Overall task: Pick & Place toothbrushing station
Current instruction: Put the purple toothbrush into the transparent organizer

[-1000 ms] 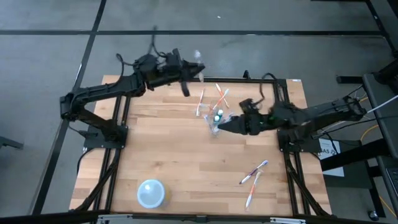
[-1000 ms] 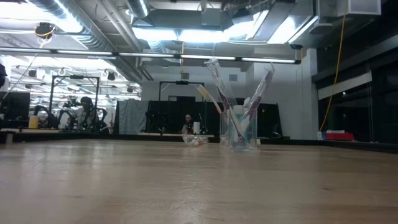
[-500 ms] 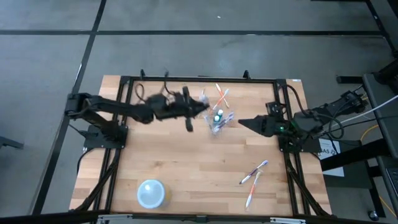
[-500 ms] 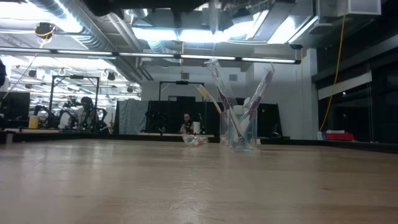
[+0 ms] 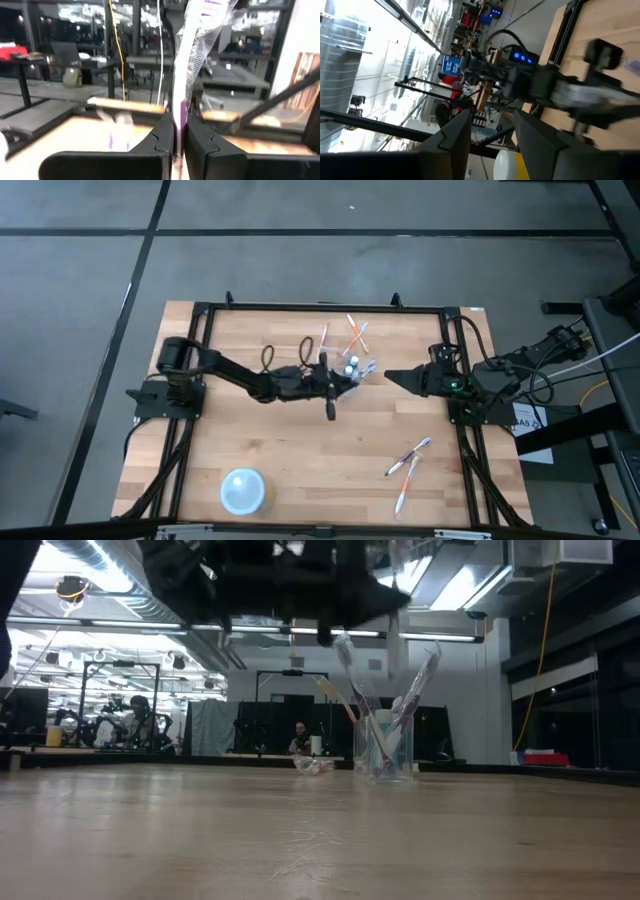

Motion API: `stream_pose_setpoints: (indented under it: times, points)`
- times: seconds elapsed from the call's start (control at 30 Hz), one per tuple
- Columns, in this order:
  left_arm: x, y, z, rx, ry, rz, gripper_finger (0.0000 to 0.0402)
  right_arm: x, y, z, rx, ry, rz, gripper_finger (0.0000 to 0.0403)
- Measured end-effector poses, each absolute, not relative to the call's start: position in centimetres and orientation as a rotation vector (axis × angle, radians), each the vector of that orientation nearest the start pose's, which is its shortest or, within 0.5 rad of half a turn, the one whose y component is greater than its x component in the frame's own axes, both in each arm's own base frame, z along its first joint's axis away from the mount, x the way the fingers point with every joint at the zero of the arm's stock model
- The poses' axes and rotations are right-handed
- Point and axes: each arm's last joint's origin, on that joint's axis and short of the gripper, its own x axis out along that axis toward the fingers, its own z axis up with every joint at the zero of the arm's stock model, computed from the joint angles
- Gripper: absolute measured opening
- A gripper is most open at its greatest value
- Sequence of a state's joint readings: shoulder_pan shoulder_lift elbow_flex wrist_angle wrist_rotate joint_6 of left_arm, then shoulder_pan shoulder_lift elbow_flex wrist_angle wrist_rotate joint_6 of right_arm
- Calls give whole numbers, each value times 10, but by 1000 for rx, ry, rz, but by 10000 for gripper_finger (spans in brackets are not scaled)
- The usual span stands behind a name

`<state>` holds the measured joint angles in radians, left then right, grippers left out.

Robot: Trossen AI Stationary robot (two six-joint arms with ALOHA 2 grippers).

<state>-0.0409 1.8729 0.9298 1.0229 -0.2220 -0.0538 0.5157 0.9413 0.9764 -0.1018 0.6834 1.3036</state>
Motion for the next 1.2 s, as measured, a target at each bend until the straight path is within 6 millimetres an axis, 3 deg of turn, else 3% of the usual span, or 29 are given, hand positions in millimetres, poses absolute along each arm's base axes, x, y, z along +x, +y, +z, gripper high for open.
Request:
stream_pose_setpoints:
  times: [0.23, 0.47, 0.63, 0.97, 1.2]
  points:
    - [405, 3, 181, -37, -53, 221, 16, 176, 89, 380, 1286, -89, -198, 153]
    - [407, 17, 171, -36, 5, 252, 16, 170, 97, 380, 1301, -110, -213, 153]
    - [408, 14, 169, -35, 29, 218, 19, 166, 101, 381, 1296, -127, -231, 153]
    - [405, 15, 150, -40, 177, 236, 110, 160, 107, 381, 1274, -145, -245, 153]
    - [406, 14, 161, -14, 102, 214, 161, 157, 110, 384, 1257, -164, -242, 153]
